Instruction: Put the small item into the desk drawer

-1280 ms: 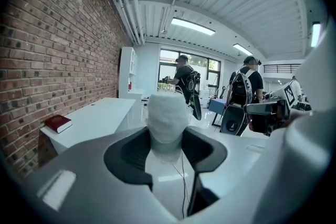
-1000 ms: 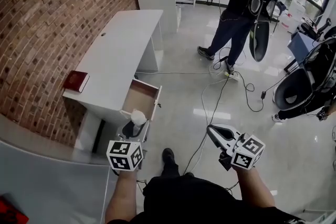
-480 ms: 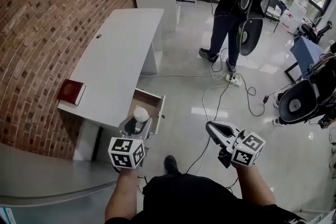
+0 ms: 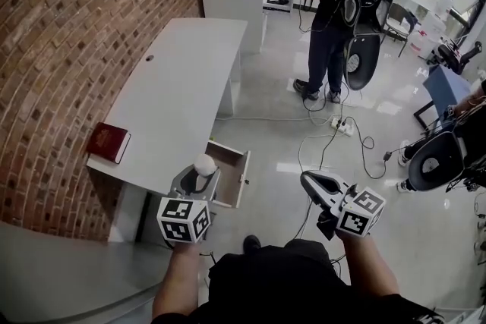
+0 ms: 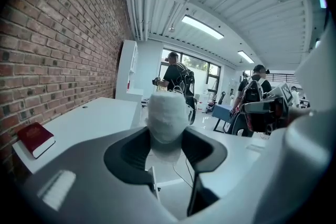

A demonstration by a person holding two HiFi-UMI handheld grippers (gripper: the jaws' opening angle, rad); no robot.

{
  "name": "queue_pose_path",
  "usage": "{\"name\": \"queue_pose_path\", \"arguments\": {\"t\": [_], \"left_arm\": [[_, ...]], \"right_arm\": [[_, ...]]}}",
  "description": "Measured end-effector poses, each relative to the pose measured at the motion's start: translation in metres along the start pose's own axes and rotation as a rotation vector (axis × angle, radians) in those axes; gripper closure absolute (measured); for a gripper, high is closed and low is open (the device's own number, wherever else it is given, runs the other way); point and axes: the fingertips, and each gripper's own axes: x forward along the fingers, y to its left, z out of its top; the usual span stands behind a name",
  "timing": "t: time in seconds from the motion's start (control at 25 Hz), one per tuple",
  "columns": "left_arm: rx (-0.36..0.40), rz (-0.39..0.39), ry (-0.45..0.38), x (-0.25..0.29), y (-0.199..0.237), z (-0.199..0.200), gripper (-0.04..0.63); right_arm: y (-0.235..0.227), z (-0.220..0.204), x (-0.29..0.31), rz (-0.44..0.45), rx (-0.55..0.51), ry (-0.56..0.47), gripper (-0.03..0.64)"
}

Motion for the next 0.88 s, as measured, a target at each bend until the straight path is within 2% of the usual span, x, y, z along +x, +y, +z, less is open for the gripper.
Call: {"name": "queue_pose_path", "arguments": {"t": [0.44,0.72,0.88], "left_arm": [[-0.038,0.038,-0.03,-0.009,0.033,0.0,0.407],[-0.06,0.089,-0.011,-0.006,0.054,-0.009,0.407],[-0.066,0.116,0.01,0.006,0.058,-0.011,0.407]], "right_arm": [[0.012,0.012,0.045,0.06,-0.041,0.046,0.606],[0.005,0.004,0.073,0.114,-0.019,0.075,0.606],[-0.016,0.0,0.082,0.14,0.017,0.081,0.606]]}}
